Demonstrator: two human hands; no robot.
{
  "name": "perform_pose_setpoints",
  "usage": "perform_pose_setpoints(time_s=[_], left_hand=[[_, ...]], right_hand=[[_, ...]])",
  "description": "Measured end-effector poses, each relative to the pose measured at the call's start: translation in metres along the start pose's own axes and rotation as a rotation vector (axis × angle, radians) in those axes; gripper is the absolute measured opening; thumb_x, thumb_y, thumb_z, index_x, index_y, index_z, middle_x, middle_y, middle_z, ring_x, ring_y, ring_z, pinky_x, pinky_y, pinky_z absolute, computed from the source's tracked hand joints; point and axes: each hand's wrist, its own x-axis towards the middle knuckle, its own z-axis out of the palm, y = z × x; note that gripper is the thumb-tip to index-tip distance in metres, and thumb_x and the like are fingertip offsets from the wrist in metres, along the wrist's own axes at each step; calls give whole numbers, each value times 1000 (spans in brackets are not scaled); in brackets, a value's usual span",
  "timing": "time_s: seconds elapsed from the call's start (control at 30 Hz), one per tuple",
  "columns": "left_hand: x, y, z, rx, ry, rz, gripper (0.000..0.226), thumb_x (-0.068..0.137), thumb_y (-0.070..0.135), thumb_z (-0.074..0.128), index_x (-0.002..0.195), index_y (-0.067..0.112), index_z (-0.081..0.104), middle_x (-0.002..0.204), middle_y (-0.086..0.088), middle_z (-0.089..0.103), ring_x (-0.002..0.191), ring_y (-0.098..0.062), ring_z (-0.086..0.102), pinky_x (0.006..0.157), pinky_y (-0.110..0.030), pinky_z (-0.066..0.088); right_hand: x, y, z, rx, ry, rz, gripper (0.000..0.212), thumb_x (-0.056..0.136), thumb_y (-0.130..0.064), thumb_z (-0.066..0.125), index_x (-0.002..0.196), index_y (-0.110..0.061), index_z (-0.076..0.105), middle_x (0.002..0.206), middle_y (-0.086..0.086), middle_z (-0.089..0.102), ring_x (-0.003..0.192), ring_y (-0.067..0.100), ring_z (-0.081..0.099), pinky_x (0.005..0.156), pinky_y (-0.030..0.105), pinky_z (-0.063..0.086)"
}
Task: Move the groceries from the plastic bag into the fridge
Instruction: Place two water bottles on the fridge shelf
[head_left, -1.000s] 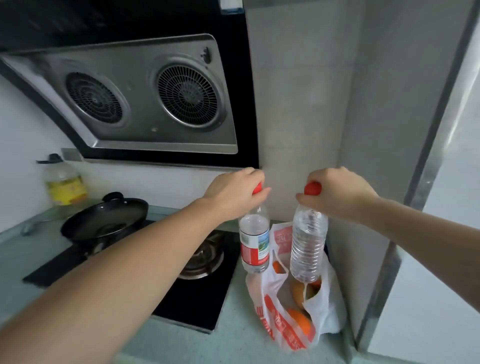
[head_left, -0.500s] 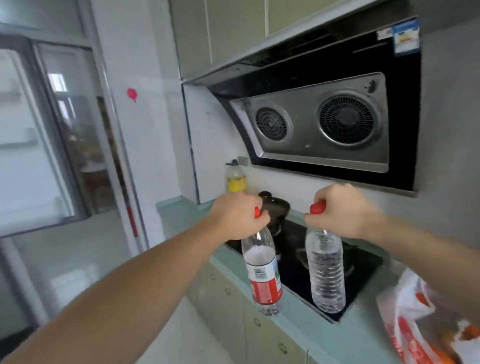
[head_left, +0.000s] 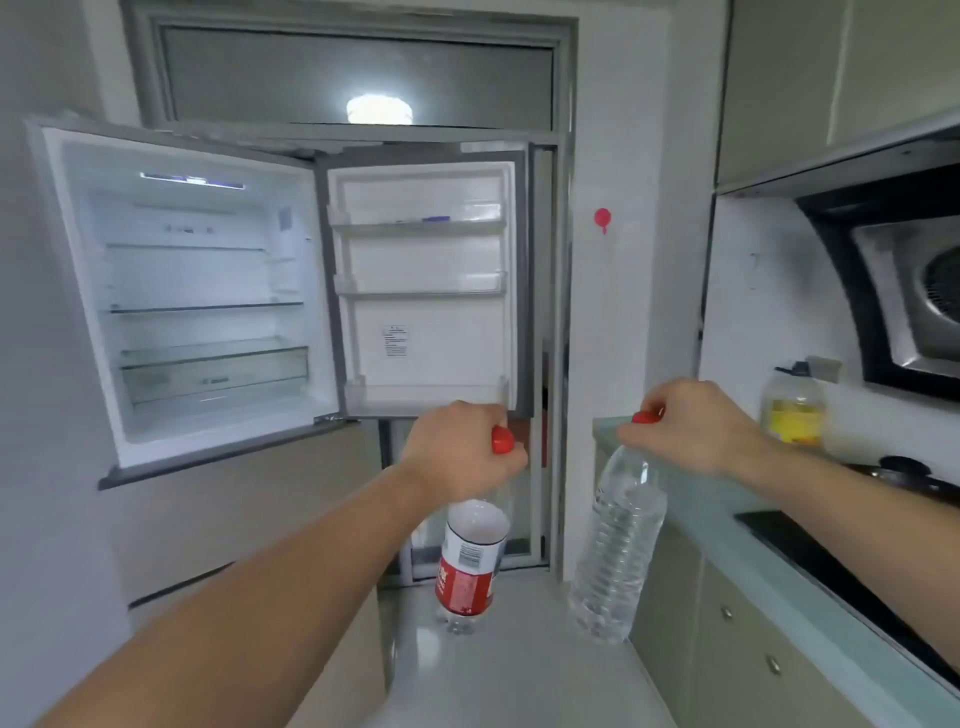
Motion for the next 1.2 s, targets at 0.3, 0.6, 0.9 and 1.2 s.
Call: perform_pose_setpoints(time_s=[0.3, 0.6, 0.9, 1.2], left_hand=[[-49, -181, -47, -126, 122, -450, 19, 74, 37, 62, 70, 20, 57, 69, 4, 61, 72, -20, 59, 63, -29, 47], [-31, -297, -47, 83, -55, -660, 42, 66, 64, 73, 76, 28, 53, 78, 11, 54, 80, -11, 54, 68, -25, 43], [36, -370, -50, 116, -5, -783, 40, 75, 43, 78, 102, 20, 60, 98, 3, 57, 89, -17, 56, 77, -29, 56], [78, -477, -57, -3, 98, -765, 34, 83, 38, 72, 110, 22, 56, 104, 4, 56, 95, -16, 53, 77, -23, 43]], right_hand=[[68, -158, 107, 143, -175, -229, 31, 65, -43, 66, 59, -12, 64, 58, 1, 63, 61, 20, 65, 55, 32, 49], [165, -233, 223, 269, -277, -397, 34, 63, -39, 66, 56, -10, 50, 58, 5, 56, 55, 18, 50, 53, 28, 37], [261, -292, 295, 412, -365, -539, 28, 77, -34, 70, 71, -10, 58, 73, 11, 66, 52, 17, 58, 54, 29, 50], [337, -363, 352, 388, -370, -553, 33, 79, -38, 66, 78, -5, 61, 60, 5, 60, 36, 10, 53, 47, 26, 46]])
